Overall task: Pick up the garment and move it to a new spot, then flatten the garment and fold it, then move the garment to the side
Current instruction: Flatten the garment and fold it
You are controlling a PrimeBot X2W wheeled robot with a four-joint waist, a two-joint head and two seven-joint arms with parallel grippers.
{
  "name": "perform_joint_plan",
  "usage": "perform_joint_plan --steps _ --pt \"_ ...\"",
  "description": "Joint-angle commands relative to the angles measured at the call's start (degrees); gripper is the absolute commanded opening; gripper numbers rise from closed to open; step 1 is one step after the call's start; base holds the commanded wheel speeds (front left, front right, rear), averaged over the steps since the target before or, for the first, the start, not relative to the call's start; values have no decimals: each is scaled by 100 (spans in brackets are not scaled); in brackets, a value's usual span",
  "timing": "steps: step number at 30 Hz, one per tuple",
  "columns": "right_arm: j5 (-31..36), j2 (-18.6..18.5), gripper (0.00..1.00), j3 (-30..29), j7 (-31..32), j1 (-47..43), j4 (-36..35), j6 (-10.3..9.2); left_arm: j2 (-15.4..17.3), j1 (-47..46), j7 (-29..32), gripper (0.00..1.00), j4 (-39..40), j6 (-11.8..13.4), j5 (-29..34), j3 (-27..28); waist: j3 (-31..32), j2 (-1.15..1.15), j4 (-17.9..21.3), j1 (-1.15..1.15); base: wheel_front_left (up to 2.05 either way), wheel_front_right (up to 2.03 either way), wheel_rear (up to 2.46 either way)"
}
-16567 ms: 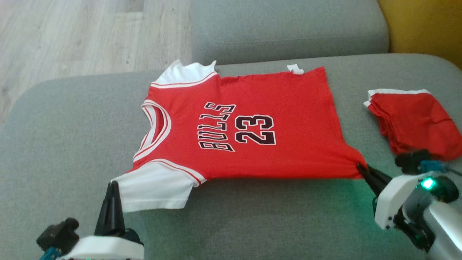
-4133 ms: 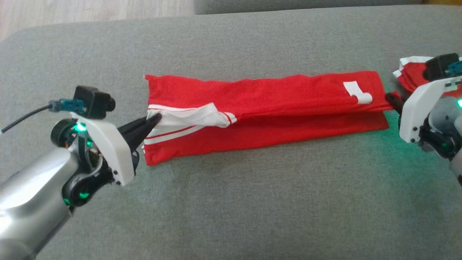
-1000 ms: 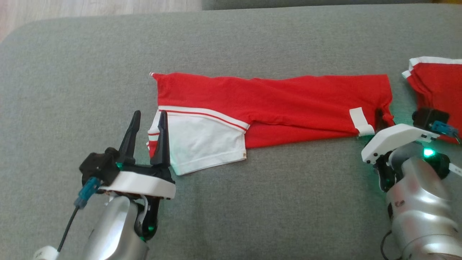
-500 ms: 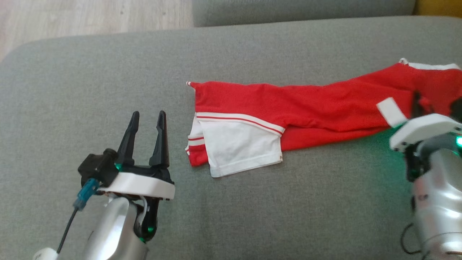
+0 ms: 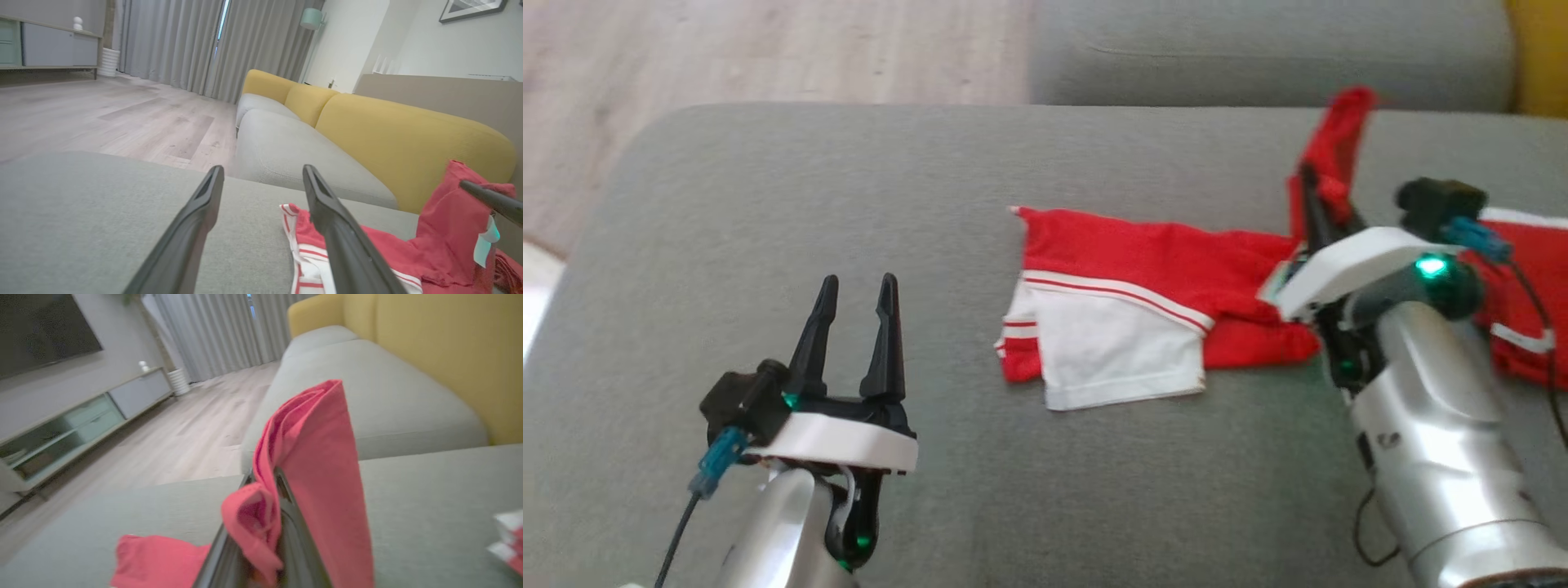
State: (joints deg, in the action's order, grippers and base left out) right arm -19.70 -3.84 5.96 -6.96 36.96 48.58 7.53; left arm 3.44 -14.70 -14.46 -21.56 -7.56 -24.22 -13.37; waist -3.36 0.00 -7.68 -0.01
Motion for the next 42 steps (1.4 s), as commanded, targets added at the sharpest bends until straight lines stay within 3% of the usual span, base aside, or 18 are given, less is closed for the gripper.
perform_joint_plan --steps 1,14,23,24,25,31,34,39,42 --pt "-163 94 0 313 15 136 -253 -4 69 -157 -53 100 210 8 7 145 61 0 -226 1 0 0 0" --pt "-1164 96 0 1747 -44 36 18 -4 47 -187 -53 100 168 8 -45 -46 -61 0 -1217 1 0 0 0" --pt "-1596 96 0 2424 -138 45 502 -4 17 -256 -53 100 105 8 -88 -195 -204 0 -1571 1 0 0 0" --pt "-1638 96 61 2528 -119 29 558 -4 13 -270 -53 100 89 8 -96 -221 -214 0 -1596 1 0 0 0" --pt "-1725 96 100 2652 -101 -1 548 -4 10 -282 -53 100 77 8 -103 -237 -221 0 -1610 1 0 0 0" --pt "-2472 96 100 3203 -359 -122 202 -4 12 -282 -53 100 -19 8 -131 -249 -207 0 -1496 1 0 0 0" --pt "-2503 96 100 3265 -568 11 346 -4 41 -276 -53 100 -53 8 -129 -223 -161 0 -1305 1 0 0 0" --pt "-1762 95 100 3022 -788 363 688 -4 51 -250 -53 100 81 23 -112 -64 -68 0 -831 1 0 0 0" --pt "-998 -22 100 2320 -800 449 454 -4 49 -211 -53 100 210 40 -69 65 -41 0 -501 1 0 0 0"
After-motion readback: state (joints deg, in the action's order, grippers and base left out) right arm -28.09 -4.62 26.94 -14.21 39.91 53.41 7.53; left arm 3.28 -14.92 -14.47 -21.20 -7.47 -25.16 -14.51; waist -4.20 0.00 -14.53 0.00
